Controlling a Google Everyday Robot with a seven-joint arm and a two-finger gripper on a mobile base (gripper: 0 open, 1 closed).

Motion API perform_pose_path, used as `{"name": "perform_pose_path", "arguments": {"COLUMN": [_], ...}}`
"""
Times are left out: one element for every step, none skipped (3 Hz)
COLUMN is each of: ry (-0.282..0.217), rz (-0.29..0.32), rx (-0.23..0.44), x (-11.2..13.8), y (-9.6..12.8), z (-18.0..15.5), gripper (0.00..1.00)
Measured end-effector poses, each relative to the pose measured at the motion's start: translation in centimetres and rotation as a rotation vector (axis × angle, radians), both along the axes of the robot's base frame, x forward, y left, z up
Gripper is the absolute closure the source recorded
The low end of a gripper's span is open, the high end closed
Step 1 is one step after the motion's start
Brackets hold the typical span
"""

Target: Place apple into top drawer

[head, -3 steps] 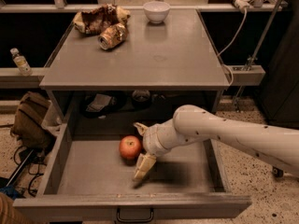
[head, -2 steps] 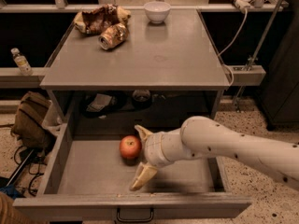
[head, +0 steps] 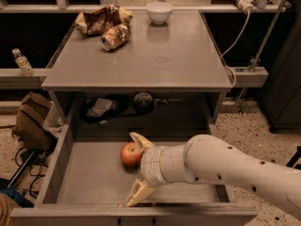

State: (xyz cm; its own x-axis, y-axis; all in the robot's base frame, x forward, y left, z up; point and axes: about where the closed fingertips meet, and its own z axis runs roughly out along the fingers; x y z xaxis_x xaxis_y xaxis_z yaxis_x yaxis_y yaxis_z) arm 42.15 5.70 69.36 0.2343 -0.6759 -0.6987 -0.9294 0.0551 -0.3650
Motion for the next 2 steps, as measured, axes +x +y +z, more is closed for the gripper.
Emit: {"name": "perform_pose_path", "arguments": {"ry": [-0.025,-0.093], "rz": [-0.067,-0.246], "rx": [-0.059,-0.139], "x": [1.2,3.3], "y": [-2.7,-10.4], "z": [2.3,7.2], "gripper": [0.0,0.0]}}
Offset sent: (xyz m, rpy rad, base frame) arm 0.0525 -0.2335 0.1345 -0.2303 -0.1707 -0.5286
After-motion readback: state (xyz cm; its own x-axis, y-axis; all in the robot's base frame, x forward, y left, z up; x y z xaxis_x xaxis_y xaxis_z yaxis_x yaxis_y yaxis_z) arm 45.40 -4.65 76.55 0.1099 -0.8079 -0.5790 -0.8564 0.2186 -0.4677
